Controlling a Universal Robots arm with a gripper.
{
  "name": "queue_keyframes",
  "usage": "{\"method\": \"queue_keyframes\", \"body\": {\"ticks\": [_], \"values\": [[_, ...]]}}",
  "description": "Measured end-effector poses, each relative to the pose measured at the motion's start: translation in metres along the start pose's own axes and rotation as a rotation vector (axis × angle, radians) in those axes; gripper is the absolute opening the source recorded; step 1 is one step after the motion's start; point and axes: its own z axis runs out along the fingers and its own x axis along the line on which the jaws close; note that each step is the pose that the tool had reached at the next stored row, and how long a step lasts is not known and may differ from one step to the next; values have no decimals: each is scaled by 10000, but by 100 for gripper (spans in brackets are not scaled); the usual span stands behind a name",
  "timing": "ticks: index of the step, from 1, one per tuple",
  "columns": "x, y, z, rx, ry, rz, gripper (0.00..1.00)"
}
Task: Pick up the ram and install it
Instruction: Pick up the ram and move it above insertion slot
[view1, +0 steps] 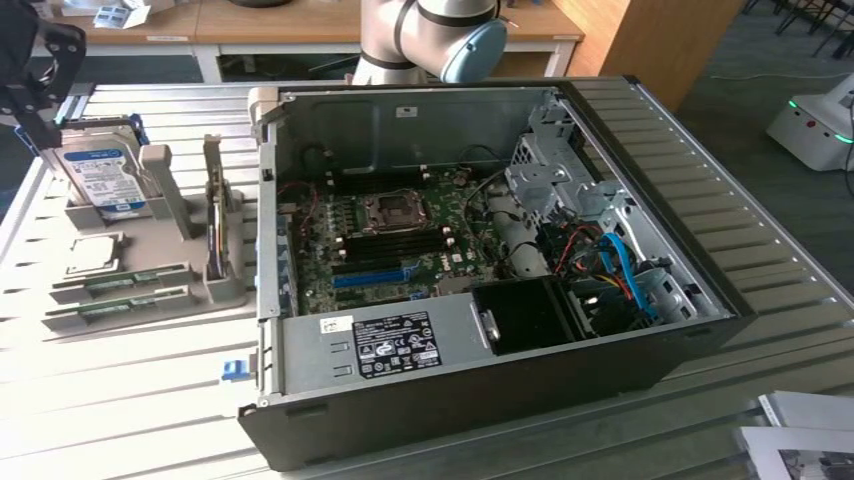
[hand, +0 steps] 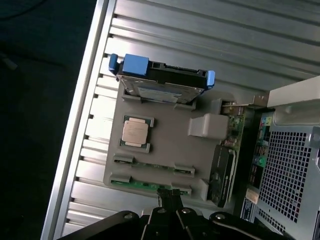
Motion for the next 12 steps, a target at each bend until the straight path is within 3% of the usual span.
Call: {"method": "queue_keyframes", "body": {"ticks": [12], "values": [[0,0,1,-35,63,-1444,10]]}}
